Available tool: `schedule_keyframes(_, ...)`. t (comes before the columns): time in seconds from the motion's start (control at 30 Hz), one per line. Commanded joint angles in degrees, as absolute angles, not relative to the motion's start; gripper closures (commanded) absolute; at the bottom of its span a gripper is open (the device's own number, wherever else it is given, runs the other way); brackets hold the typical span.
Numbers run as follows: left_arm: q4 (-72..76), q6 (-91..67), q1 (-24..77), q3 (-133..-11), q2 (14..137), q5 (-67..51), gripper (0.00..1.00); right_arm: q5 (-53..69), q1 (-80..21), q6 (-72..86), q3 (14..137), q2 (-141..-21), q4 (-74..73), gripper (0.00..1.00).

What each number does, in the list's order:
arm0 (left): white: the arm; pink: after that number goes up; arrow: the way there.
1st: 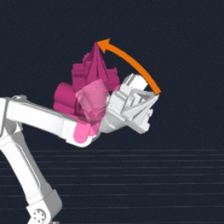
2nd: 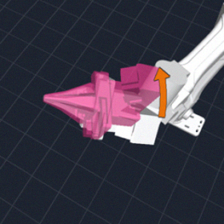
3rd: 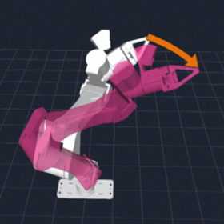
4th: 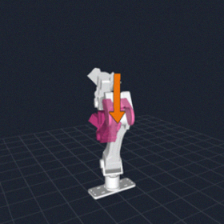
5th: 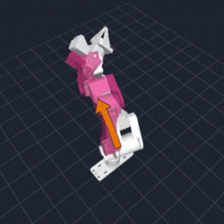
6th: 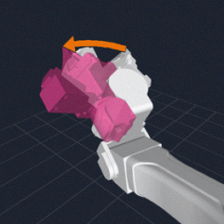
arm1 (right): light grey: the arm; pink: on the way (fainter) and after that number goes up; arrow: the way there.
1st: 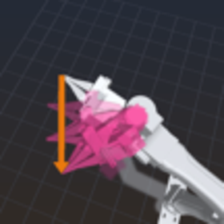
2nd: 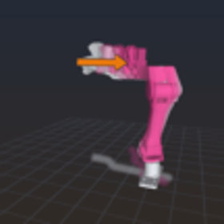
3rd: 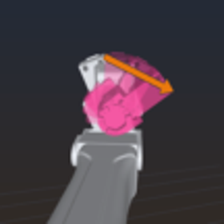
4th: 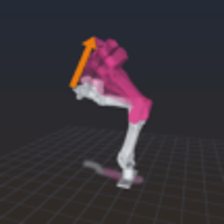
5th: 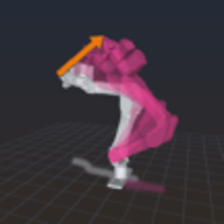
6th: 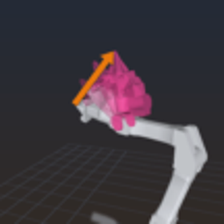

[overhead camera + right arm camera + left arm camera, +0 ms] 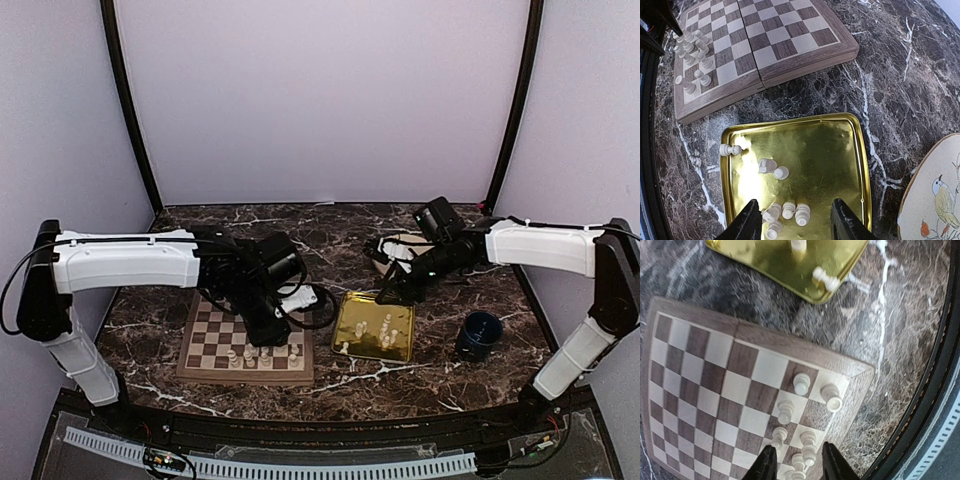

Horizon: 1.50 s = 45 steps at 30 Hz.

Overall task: Set up the chess pieces on the board
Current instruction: Place the bishop on f1, then pick up the knight from the storage box.

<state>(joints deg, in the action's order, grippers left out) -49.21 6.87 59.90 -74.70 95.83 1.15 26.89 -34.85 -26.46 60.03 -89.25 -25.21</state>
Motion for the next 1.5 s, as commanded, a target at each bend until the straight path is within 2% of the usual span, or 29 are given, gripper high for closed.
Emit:
schedule_keyframes(0.0, -42.8, 10.3, 59.6, -76.5, 88.9, 4.1, 0.65, 23.7, -35.3, -28.9, 63.9, -93.1, -30.4, 0.53)
schedule_keyframes(0.1, -33.3, 11.3, 58.5, -75.3, 87.4, 9.0, 0.59, 23.0, -36.1, -29.6, 66.5, -95.7, -33.6, 0.54)
schedule_keyframes(0.2, -24.4, 11.4, 55.9, -74.5, 87.2, 8.3, 0.56, 22.2, -38.2, -30.4, 70.5, -98.0, -36.4, 0.56)
schedule_keyframes(0.33, -16.6, 9.9, 51.3, -72.3, 87.5, 5.7, 0.56, 20.2, -41.8, -30.9, 73.9, -100.8, -38.8, 0.56)
schedule_keyframes(0.47, -9.2, 8.0, 49.1, -64.5, 83.8, 4.8, 0.55, 18.9, -44.6, -31.1, 76.0, -103.7, -40.6, 0.56)
schedule_keyframes(0.7, -8.1, 7.4, 49.0, -61.3, 80.8, 14.0, 0.52, 18.0, -46.1, -30.7, 78.2, -108.0, -42.4, 0.58)
schedule_keyframes(0.93, -8.2, 7.7, 48.8, -61.4, 80.4, 13.3, 0.52, 16.5, -47.3, -30.9, 77.8, -109.0, -42.6, 0.63)
schedule_keyframes(1.2, -8.0, 8.0, 48.8, -61.2, 80.1, 13.6, 0.52, 17.3, -48.3, -30.7, 78.4, -110.0, -43.0, 0.75)
schedule_keyframes(1.47, -7.6, 9.0, 48.8, -60.7, 79.0, 15.3, 0.51, 17.8, -48.5, -30.5, 79.5, -110.6, -43.7, 0.91)
